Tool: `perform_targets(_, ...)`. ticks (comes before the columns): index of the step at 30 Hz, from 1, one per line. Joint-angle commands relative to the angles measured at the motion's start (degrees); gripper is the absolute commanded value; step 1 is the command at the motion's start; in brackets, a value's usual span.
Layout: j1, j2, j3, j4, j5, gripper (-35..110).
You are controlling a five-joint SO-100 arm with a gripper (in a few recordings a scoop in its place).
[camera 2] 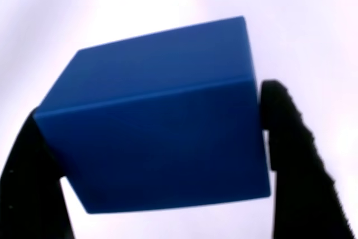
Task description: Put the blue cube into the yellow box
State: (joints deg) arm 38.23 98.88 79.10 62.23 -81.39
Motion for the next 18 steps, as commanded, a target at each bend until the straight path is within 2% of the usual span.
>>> perform_targets(1, 7.29, 11.43, 1.23, -1.85, -1.58, 18)
perform_targets(18, 27.77, 28.30, 25.66, -7.29, -5.45, 18)
